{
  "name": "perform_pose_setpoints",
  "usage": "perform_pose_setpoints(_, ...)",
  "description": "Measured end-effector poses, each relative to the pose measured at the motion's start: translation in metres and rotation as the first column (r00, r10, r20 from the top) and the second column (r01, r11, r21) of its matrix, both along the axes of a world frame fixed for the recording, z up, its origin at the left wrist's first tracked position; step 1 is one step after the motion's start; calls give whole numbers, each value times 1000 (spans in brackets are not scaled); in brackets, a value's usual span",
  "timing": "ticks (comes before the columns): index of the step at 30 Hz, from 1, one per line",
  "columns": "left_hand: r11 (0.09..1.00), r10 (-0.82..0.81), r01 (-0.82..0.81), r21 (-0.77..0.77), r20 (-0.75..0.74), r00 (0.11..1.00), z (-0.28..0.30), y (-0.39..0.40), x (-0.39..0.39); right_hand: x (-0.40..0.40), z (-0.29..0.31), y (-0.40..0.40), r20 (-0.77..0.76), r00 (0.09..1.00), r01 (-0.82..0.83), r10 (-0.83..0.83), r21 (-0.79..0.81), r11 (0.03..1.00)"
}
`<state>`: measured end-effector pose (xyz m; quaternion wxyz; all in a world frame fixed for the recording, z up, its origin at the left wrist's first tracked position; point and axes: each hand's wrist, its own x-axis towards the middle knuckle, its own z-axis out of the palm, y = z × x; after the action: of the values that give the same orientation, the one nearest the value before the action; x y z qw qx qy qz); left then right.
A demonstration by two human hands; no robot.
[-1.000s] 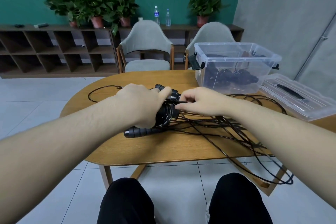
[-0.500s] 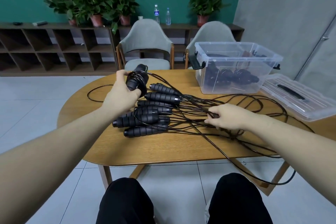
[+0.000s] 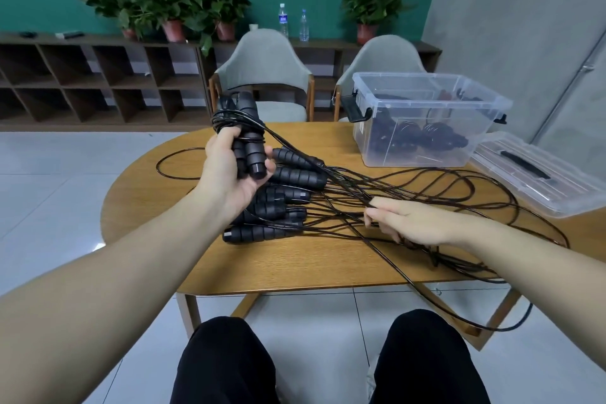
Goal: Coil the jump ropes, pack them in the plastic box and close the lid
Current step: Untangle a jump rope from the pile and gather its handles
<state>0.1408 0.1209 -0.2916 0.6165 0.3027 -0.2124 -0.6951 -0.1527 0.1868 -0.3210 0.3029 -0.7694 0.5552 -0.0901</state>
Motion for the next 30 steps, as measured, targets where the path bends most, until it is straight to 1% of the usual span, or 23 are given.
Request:
perform_pose_setpoints(2, 999, -45, 45, 10, -27, 999, 3, 7, -3, 3, -1, 2, 73, 997, -28, 21, 98, 995)
perform_pose_setpoints(3, 995, -98, 99, 2, -44, 994, 5, 12, -4, 4, -2, 4, 131, 991, -34, 14, 153, 988)
perform_pose_setpoints(5, 962, -264, 261, -85, -29, 964, 8, 22, -1, 4, -2, 6, 214, 976, -16, -39, 249, 968)
perform_pose_setpoints(7, 879, -434, 445, -173, 100, 896, 8, 29, 4, 2, 1, 5, 190, 977, 39, -97, 291, 956)
perform_pose_setpoints(8, 818, -515, 544, -188, 183, 838, 7, 31, 6, 1, 3, 4, 167, 979, 67, -120, 290, 955)
perform_pose_setpoints(10, 661, -677, 737, -143, 309, 668, 4, 31, 10, -1, 8, 1, 138, 981, 100, -140, 259, 961)
perform_pose_setpoints(12, 451, -809, 891, -59, 396, 436, 2, 28, 13, 0, 14, -3, 99, 986, 111, -136, 225, 968)
perform_pose_setpoints(13, 349, -837, 937, -18, 443, 320, 2, 27, 13, 1, 18, -4, 95, 985, 123, -147, 223, 967)
perform_pose_setpoints(14, 278, -842, 960, 37, 491, 225, 4, 27, 13, 2, 21, -6, 101, 981, 136, -163, 231, 963)
perform_pose_setpoints(15, 231, -831, 967, 106, 538, 139, 6, 28, 11, 3, 24, -8, 105, 979, 145, -175, 243, 959)
perform_pose_setpoints(16, 205, -805, 961, 185, 591, 57, 10, 29, 8, 4, 26, -9, 95, 980, 148, -177, 252, 956)
perform_pose_setpoints(17, 206, -755, 942, 263, 655, -18, 14, 32, 4, 5, 28, -11, 74, 982, 151, -174, 254, 955)
perform_pose_setpoints(19, 267, -597, 876, 401, 783, -176, 21, 40, -6, 7, 31, -12, 44, 984, 161, -175, 225, 961)
perform_pose_setpoints(20, 306, -491, 837, 454, 828, -269, 23, 44, -12, 7, 33, -12, 50, 982, 171, -184, 197, 965)
perform_pose_setpoints(22, 387, -300, 752, 534, 844, -445, 23, 49, -20, 8, 40, -10, 60, 981, 174, -183, 125, 977)
perform_pose_setpoints(23, 416, -255, 716, 561, 828, -500, 20, 49, -22, 10, 44, -9, 52, 984, 167, -172, 90, 982)
perform_pose_setpoints(24, 437, -242, 690, 577, 814, -528, 17, 48, -23, 11, 48, -7, 48, 985, 164, -168, 64, 984)
perform_pose_setpoints(25, 461, -236, 672, 579, 810, -536, 14, 47, -24, 13, 51, -5, 61, 983, 170, -172, 47, 984)
perform_pose_setpoints(27, 529, -184, 659, 535, 830, -526, 10, 44, -25, 16, 57, -3, 114, 975, 188, -191, 31, 982)
perform_pose_setpoints(28, 566, -159, 661, 492, 852, -498, 8, 43, -26, 18, 59, -1, 146, 970, 194, -196, 27, 981)
perform_pose_setpoints(29, 600, -155, 666, 444, 881, -447, 7, 42, -25, 20, 62, 1, 171, 965, 196, -197, 22, 980)
perform_pose_setpoints(30, 626, -175, 670, 398, 910, -377, 6, 42, -26, 22, 64, 4, 186, 962, 200, -198, 9, 980)
